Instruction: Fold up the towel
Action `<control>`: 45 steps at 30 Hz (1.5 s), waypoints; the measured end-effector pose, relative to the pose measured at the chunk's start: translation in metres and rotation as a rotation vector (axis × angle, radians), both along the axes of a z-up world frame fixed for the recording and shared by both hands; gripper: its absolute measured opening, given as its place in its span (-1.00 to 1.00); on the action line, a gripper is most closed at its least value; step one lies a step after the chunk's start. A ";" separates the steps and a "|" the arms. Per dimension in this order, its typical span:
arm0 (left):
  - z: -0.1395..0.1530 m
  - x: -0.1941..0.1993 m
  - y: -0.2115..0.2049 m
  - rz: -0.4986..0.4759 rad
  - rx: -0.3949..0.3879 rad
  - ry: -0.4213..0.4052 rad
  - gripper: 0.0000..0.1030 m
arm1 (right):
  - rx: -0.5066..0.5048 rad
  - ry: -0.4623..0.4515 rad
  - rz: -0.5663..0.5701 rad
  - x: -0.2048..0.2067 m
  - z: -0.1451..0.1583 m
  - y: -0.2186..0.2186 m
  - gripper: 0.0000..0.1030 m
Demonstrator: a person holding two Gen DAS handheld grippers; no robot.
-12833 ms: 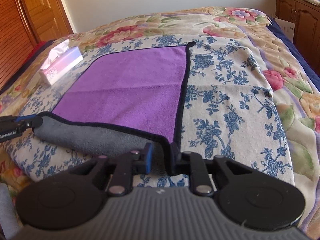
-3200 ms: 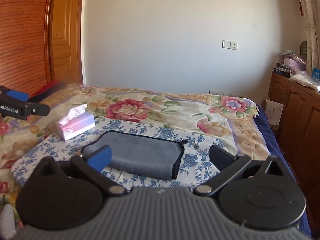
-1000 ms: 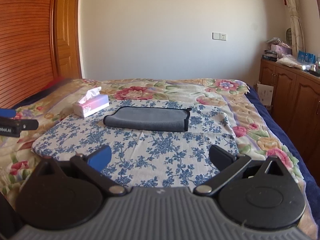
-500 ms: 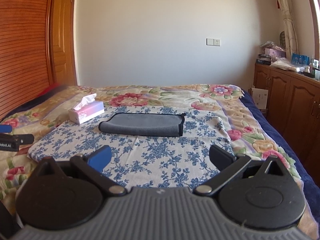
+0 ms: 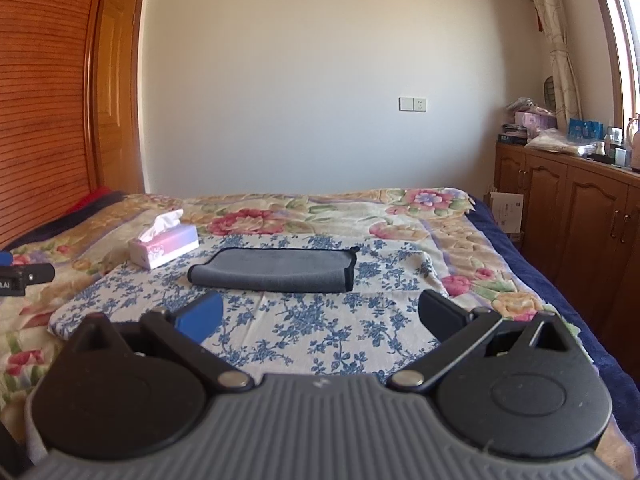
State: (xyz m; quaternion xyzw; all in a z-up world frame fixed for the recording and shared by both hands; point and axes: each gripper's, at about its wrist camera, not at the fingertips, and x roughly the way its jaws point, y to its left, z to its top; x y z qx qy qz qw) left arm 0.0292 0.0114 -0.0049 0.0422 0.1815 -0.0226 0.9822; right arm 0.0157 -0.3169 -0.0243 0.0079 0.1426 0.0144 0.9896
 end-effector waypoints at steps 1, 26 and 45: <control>0.000 -0.001 -0.001 -0.002 0.003 -0.006 1.00 | -0.001 -0.005 -0.001 -0.001 0.000 0.000 1.00; 0.000 -0.005 -0.003 -0.008 0.017 -0.026 1.00 | -0.020 -0.033 -0.012 -0.003 0.001 -0.001 1.00; 0.000 -0.005 -0.004 -0.006 0.020 -0.029 1.00 | -0.014 -0.028 -0.018 -0.003 -0.001 -0.002 1.00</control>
